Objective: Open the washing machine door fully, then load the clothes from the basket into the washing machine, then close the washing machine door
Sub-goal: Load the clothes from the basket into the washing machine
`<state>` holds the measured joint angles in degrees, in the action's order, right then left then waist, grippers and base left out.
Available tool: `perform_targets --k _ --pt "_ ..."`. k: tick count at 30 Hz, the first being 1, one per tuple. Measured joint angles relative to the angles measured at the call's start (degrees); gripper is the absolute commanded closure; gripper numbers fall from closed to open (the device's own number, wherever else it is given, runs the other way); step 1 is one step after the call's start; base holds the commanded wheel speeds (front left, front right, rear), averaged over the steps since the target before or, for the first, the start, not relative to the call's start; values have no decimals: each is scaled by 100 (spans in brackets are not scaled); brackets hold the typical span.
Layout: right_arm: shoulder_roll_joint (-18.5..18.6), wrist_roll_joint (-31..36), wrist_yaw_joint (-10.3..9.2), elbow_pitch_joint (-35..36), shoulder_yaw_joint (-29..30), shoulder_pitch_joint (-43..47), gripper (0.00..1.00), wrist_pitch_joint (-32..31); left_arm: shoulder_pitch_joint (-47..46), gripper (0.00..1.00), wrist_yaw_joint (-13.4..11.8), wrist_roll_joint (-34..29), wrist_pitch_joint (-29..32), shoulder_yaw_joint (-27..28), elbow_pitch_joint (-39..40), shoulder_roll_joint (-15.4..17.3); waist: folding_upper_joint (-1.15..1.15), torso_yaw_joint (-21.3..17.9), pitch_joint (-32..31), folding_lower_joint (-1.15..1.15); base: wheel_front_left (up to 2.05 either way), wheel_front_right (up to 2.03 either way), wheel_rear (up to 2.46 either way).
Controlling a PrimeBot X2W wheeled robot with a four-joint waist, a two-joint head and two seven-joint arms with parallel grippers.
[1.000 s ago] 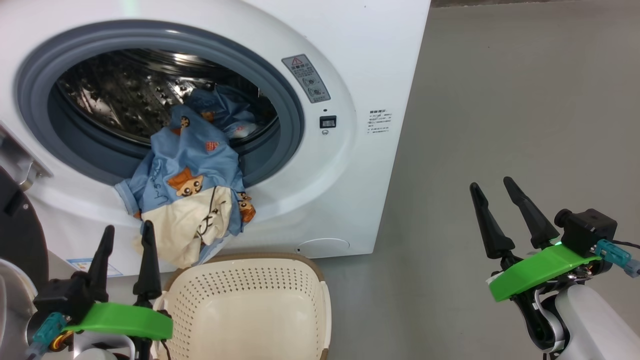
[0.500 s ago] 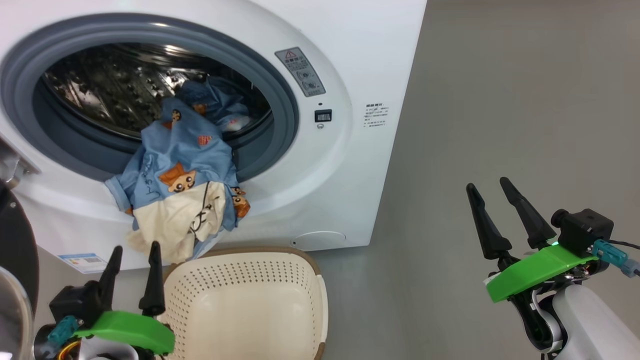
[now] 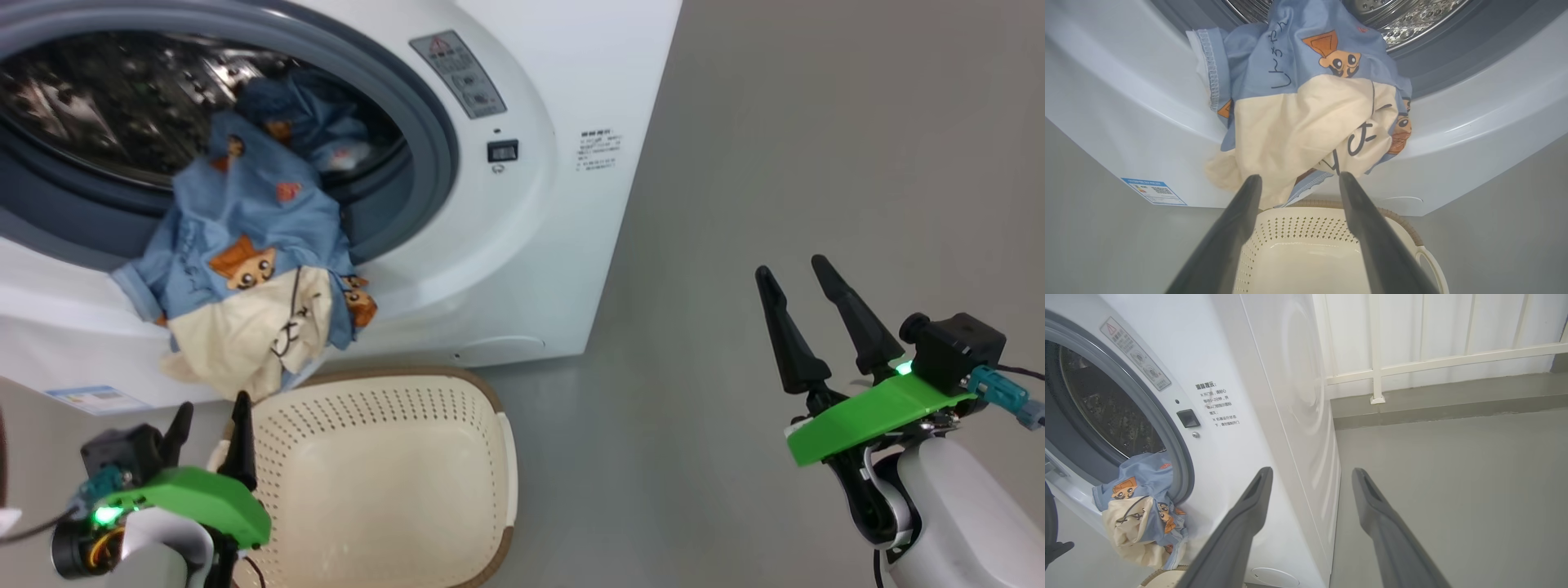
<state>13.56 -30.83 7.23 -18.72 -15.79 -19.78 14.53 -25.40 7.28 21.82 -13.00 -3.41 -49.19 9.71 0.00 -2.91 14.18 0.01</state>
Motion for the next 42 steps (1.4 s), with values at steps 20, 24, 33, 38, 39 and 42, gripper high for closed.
perform_targets --k 20,24,33,38,39,42 --pt "-156 259 0 229 109 -619 0 0 -1941 0 1 535 -48 -504 -1627 545 0 -292 1399 0 0 0 0" --pt "-203 267 0 252 113 -707 0 0 -2228 0 1 527 -112 -538 -1668 647 0 -350 1646 0 0 0 0" --pt "-213 318 0 278 124 -748 0 0 -2362 0 -20 360 -111 -320 -1160 826 0 -469 1937 0 0 0 0" --pt "-216 318 0 243 116 -778 0 0 -2252 100 -18 272 -113 -279 -1015 739 0 -463 1862 0 0 0 0" --pt "-216 318 0 226 112 -778 0 0 -2226 100 -18 270 -113 -281 -977 715 0 -457 1830 0 0 0 0" --pt "-212 316 0 178 83 -778 0 0 -2093 100 -8 222 -114 -314 -824 632 0 -428 1720 -1 0 0 0"
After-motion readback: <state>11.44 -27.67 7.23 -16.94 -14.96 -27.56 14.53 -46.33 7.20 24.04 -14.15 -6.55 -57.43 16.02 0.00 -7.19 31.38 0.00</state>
